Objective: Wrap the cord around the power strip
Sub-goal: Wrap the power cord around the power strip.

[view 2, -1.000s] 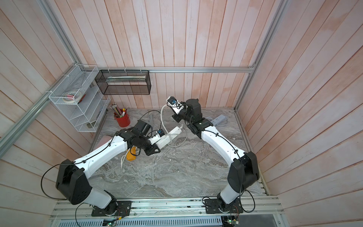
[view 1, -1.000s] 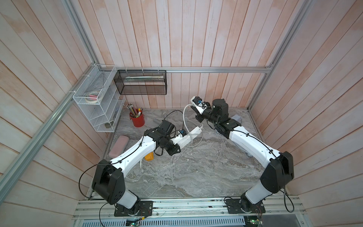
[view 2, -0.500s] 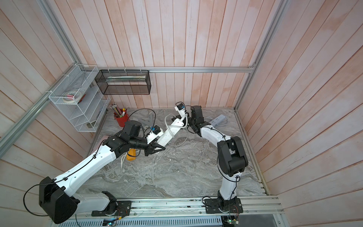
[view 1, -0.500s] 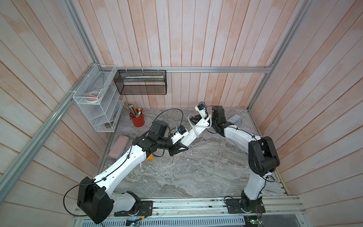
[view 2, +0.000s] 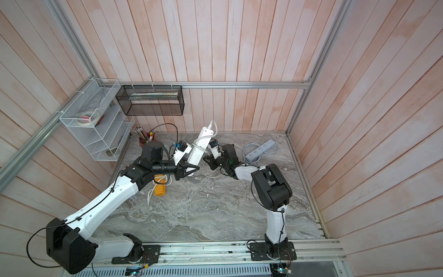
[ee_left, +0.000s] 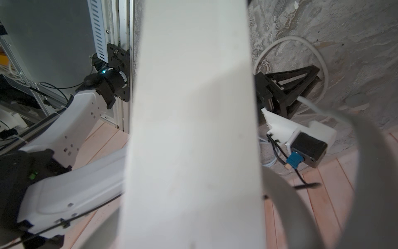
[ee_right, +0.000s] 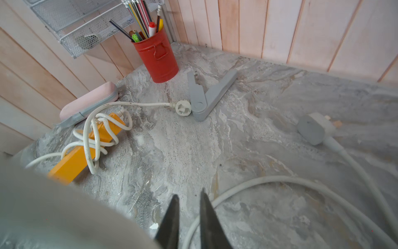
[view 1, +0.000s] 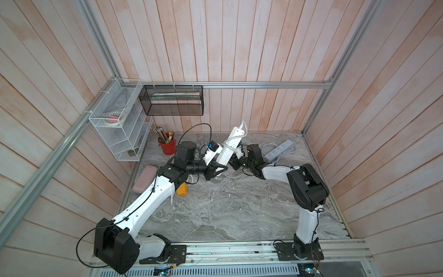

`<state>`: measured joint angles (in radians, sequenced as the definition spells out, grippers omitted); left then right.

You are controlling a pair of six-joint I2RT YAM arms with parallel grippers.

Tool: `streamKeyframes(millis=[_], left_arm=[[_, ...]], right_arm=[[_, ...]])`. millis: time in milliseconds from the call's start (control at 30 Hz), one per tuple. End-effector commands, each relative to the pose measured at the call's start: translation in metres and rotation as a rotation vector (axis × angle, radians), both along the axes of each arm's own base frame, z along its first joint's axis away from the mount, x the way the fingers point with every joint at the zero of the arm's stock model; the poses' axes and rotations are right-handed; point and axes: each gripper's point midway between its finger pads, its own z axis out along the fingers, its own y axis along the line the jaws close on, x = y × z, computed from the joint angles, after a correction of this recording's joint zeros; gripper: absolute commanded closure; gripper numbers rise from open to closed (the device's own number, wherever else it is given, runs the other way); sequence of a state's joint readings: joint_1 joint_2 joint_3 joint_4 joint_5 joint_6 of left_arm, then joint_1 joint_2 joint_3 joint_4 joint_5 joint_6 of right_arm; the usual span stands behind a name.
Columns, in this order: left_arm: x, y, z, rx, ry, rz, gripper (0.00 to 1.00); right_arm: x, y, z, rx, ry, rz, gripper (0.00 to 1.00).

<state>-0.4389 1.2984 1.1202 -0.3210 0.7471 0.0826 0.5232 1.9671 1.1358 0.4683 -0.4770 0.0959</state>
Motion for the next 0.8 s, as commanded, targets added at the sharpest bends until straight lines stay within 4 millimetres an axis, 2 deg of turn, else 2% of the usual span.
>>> streamKeyframes(millis=[0, 100, 200, 300, 367, 433, 533, 600, 667, 767], left_arm=[[0.038, 0.022, 0.041, -0.059, -0.105, 0.147, 1.0], [0.072, 0.059, 0.018, -0.045, 0.014, 0.288, 1.0], [0.106, 0.093, -0.018, 0.094, 0.064, 0.472, 1.0], [0.127, 0.111, -0.055, 0.276, 0.091, 0.584, 1.0], [0.129, 0.115, -0.085, 0.439, 0.1, 0.598, 1.0], [0.12, 0.108, -0.12, 0.568, 0.157, 0.532, 1.0], [0.104, 0.084, -0.155, 0.637, 0.237, 0.405, 1.0], [0.093, 0.07, -0.167, 0.674, 0.268, 0.338, 1.0], [0.077, 0.054, -0.173, 0.692, 0.278, 0.245, 1.0], [0.04, 0.023, -0.173, 0.693, 0.262, 0.059, 1.0]], right_arm=[[-0.011, -0.019, -0.037, -0.143, 0.055, -0.082, 0.98], [-0.022, -0.037, -0.033, -0.211, 0.01, -0.149, 1.0], [-0.04, -0.048, -0.024, -0.283, -0.041, -0.152, 1.0], [-0.066, -0.042, -0.003, -0.434, -0.229, -0.085, 1.0], [-0.07, -0.044, 0.021, -0.544, -0.383, -0.1, 1.0], [-0.067, -0.05, 0.056, -0.577, -0.496, -0.13, 1.0], [-0.066, -0.049, 0.109, -0.556, -0.656, -0.123, 1.0], [-0.062, -0.046, 0.138, -0.552, -0.729, -0.116, 1.0], [-0.054, -0.044, 0.158, -0.564, -0.768, -0.115, 1.0], [-0.043, -0.042, 0.181, -0.557, -0.81, -0.091, 1.0]])
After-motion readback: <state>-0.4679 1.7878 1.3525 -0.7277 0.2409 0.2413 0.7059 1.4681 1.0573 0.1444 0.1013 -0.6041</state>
